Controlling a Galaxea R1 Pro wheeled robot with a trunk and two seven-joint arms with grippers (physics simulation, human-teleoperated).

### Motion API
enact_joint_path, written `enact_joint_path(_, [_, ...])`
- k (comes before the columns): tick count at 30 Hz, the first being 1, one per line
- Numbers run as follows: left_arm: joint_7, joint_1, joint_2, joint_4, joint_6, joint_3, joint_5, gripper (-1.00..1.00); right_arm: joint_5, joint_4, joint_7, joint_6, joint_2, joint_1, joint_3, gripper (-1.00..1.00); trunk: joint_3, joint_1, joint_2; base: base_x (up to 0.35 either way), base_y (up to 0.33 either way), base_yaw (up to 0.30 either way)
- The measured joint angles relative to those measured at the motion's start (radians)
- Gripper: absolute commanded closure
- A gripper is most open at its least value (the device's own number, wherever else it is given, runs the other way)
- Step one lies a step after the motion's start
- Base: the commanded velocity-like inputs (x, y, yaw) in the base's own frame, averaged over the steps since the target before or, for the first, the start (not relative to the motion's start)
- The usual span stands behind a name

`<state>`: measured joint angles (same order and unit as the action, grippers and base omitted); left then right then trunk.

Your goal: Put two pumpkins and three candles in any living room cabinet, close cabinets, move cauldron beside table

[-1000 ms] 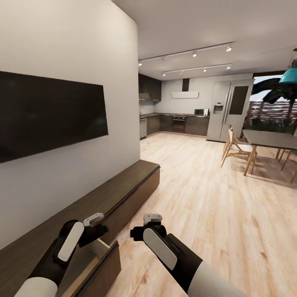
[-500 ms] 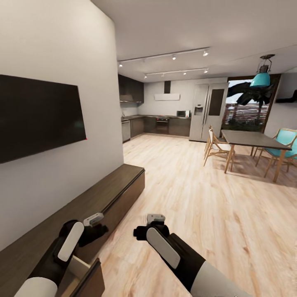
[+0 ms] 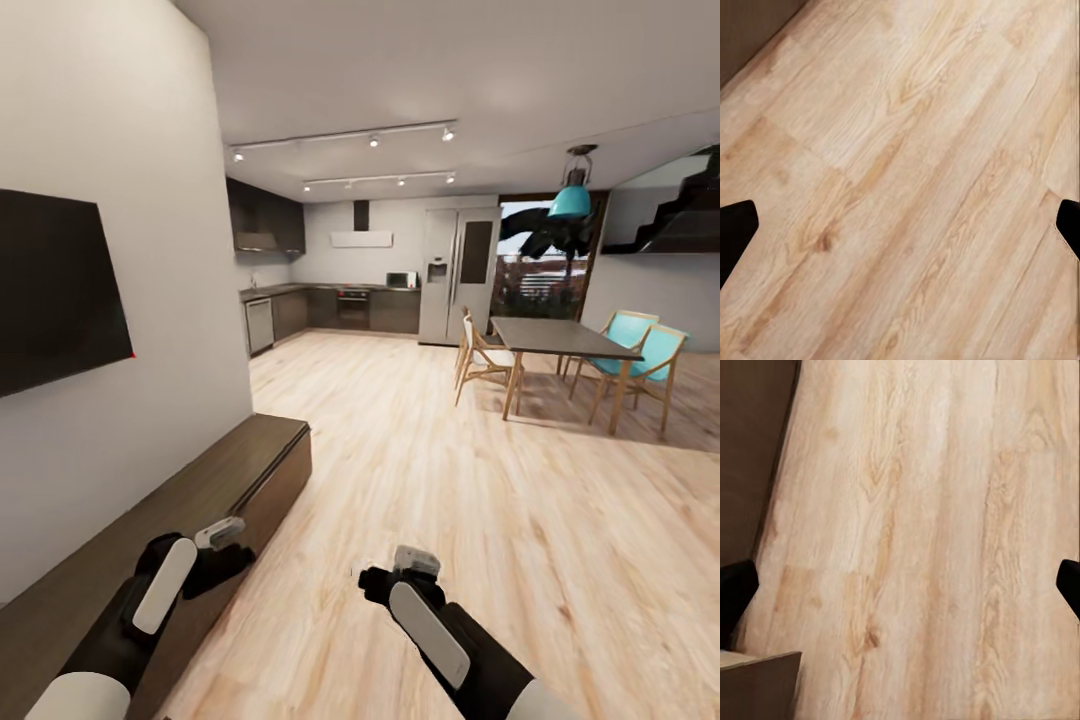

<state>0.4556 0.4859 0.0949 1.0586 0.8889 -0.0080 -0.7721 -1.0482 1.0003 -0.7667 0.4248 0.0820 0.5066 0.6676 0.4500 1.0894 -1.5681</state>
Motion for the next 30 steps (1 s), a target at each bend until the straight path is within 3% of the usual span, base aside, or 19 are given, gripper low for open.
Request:
enact_joint_path(4, [0.000, 0.000, -0.001, -0.001, 0.000, -0.005, 0.001, -1.00, -0.004, -0.004, 0.003, -0.153, -0.044, -0.062, 0.002, -1.00, -0.002, 0.000, 0.000, 0.321, -0.152, -0.276])
enact_joint_path(8, [0.000, 0.000, -0.004, -0.003, -0.001, -0.009, 0.002, -1.00, -0.007, -0.012, 0.003, -0.195, -0.068, -0.078, 0.002, -1.00, -0.003, 0.000, 0.000, 0.297, -0.189, -0.286])
enact_joint_path(13, [0.001, 0.000, -0.006, -0.009, -0.001, -0.010, 0.001, -1.00, -0.017, -0.039, 0.002, -0.213, -0.079, -0.085, 0.001, -1.00, -0.002, 0.000, 0.000, 0.284, -0.207, -0.269])
enact_joint_path(20, [0.002, 0.000, -0.007, -0.010, -0.002, -0.011, 0.003, -1.00, -0.106, -0.050, 0.006, -0.213, -0.094, -0.086, -0.002, -1.00, 0.007, 0.000, 0.000, 0.276, -0.220, -0.173])
enact_joint_path(30, [0.003, 0.000, -0.007, -0.010, -0.002, -0.013, 0.003, -1.00, -0.116, -0.052, 0.039, -0.210, -0.099, -0.086, 0.001, -1.00, 0.023, 0.000, 0.000, 0.296, -0.173, -0.082])
